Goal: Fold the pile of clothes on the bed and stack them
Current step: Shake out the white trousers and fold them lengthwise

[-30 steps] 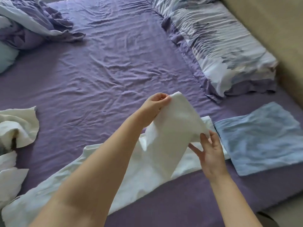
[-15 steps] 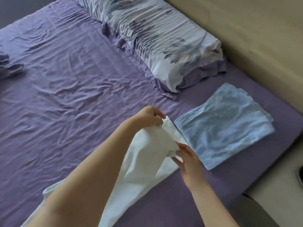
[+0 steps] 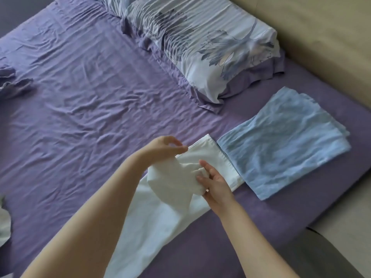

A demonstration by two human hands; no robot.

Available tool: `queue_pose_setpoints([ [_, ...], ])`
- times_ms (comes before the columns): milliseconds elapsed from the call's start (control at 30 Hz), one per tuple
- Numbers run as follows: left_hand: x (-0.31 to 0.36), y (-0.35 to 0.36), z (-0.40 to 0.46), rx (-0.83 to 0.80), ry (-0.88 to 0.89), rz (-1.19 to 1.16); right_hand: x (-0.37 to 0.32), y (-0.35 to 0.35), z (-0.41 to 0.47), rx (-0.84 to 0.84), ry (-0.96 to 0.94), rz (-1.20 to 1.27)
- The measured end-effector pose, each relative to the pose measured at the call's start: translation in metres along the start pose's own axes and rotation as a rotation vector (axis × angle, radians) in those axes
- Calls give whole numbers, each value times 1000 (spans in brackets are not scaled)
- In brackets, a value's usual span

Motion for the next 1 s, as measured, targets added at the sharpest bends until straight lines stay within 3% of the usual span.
queue_pose_setpoints([
  [133, -23, 21, -1, -8, -144, 271, 0, 9, -7, -41, -126, -28],
  [233, -41, 31, -4, -92, -204, 195, -1, 12, -11, -78, -51, 131],
  [333, -57, 29, -12, -85, -156, -24, 0, 10, -12, -25, 29, 254],
  [400, -63, 22, -18, -71, -114, -111, -1, 6, -11, 7, 43, 197],
  [467, -62, 13, -28, -72, -28, -134, 3, 5, -12, 9, 172, 153],
  [533, -60, 4, -38, -93, 65, -148, 8, 8, -18, -47, 329, 61],
  [600, -57, -8, -47, -101, 134, -194, 4, 9, -21, -137, 348, -141],
  [733, -44, -35, -57, 50, 242, -85, -14, 11, -24, -249, 246, -508],
  [867, -27, -40, -56, 284, 237, 21, -42, 9, -17, 7, -48, -665],
  [1000, -16, -39, -50, 399, 46, 609, -64, -4, -19, 230, -328, -886],
])
Point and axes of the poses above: each hand's wrist, its own z-axis towards the middle knuckle, its own y-axis out of the palm, x = y × z, the point moved 4 cm from there along z, towards the middle knuckle, and after that the axes turned 8 degrees about -y, right-handed, at the moved point
